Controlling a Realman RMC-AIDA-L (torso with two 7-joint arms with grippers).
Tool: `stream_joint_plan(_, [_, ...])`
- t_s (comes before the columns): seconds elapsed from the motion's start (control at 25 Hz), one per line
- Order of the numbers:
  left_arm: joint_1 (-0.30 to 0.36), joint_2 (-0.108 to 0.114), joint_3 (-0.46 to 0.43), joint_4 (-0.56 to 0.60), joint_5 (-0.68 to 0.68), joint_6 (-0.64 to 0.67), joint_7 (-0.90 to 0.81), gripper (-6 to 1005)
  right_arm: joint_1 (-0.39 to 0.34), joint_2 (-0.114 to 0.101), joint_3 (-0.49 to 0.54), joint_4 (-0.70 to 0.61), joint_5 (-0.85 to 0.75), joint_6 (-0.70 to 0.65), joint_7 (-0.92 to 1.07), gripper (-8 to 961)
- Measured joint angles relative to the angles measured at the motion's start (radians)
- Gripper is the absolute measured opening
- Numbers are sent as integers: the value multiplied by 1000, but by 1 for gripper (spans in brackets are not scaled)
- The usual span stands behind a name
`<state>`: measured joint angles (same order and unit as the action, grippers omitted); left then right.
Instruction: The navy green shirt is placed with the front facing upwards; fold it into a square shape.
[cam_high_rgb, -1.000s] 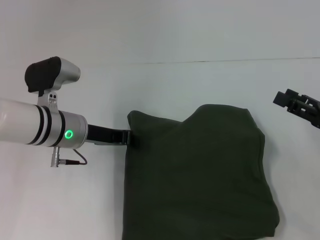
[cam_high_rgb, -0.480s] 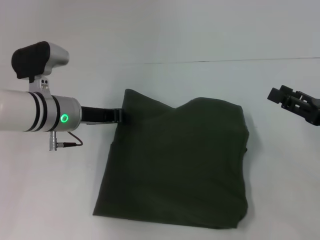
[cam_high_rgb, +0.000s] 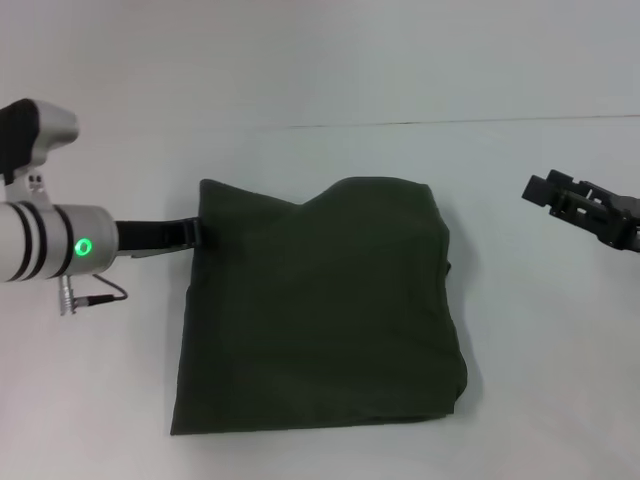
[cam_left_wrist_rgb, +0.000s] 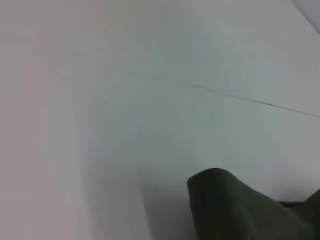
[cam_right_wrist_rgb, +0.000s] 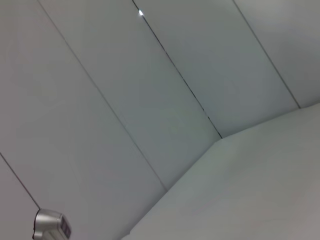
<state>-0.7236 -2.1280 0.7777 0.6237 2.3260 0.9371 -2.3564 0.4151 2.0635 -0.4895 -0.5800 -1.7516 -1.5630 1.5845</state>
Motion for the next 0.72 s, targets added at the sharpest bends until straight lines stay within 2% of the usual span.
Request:
stream_joint_plan(0.24, [30,-2,-67,2,-6,14,8,56,10,8,-38,0,0,30,-25,779])
stream_joint_plan(0.44, [45,-8,-79,5,-24,18,14,68,18,16,-40,0,0,39,-56,779])
stream_joint_plan(0.6, [71,-10,-81,21,-94,40,62,80,27,19,-40,1,0,43,-67,778])
stream_joint_plan(0.72, [112,-14,-99,52,-218,83,156,90,33,20,-40,6,0,45,-73,778])
